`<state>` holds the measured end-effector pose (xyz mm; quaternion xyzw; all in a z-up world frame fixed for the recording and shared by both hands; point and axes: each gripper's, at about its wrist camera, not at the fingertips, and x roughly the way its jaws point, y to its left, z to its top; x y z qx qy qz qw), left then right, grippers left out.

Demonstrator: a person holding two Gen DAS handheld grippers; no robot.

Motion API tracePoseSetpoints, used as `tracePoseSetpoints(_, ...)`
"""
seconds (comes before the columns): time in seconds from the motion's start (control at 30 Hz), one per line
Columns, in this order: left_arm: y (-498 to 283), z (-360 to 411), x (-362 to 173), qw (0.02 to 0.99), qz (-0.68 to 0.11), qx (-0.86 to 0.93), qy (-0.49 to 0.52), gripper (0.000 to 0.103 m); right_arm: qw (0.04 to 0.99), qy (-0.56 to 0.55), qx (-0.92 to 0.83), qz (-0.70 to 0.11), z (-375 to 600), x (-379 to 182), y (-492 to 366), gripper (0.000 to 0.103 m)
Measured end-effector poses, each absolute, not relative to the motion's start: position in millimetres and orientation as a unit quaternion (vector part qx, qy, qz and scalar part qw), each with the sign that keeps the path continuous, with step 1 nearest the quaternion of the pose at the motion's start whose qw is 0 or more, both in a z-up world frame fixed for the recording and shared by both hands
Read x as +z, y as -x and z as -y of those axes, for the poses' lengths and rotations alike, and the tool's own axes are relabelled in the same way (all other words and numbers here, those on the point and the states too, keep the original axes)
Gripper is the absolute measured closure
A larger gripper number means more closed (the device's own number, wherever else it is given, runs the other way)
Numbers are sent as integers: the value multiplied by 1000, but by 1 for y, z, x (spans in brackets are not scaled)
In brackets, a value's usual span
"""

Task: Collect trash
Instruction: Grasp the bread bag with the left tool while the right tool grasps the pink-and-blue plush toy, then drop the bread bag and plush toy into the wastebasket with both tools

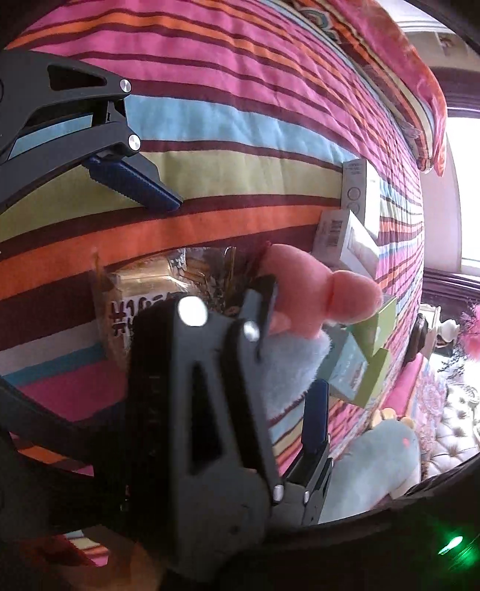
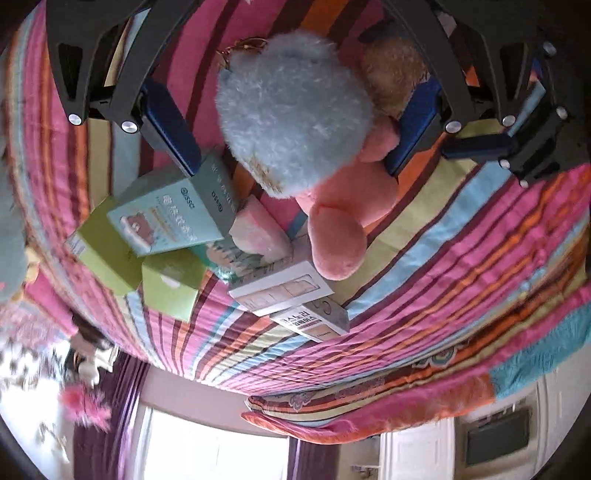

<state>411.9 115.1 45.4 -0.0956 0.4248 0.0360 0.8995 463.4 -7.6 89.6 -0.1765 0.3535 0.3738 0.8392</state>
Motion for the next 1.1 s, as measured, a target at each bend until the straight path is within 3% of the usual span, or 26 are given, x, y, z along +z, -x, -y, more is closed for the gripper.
tracePoseSetpoints(0.07,-417,-113,45,898,-431,40,82,13,834,141,387,-366,15,89,-468,34)
tracePoseSetpoints(0.17,-421,-112,46,897,-435,44,71,13,828,84,401,-383,29,88,-470,38)
tracePoseSetpoints(0.23,-423,-112,45,896,-437,42,64,17,828,63,406,-382,37,88,-467,39)
tracePoseSetpoints(0.33,-421,-111,48,900,-431,45,45,38,831,19,410,-375,56,90,-461,39)
tracePoseSetpoints(0.47,-418,-109,52,906,-420,32,39,45,838,-30,401,-368,84,95,-456,39)
tracePoseSetpoints(0.87,-378,-107,70,923,-383,-5,42,46,877,-78,333,-338,146,119,-401,39)
tracePoseSetpoints(1.1,-250,-89,103,930,-358,-64,51,46,885,-57,330,-323,187,132,-299,39)
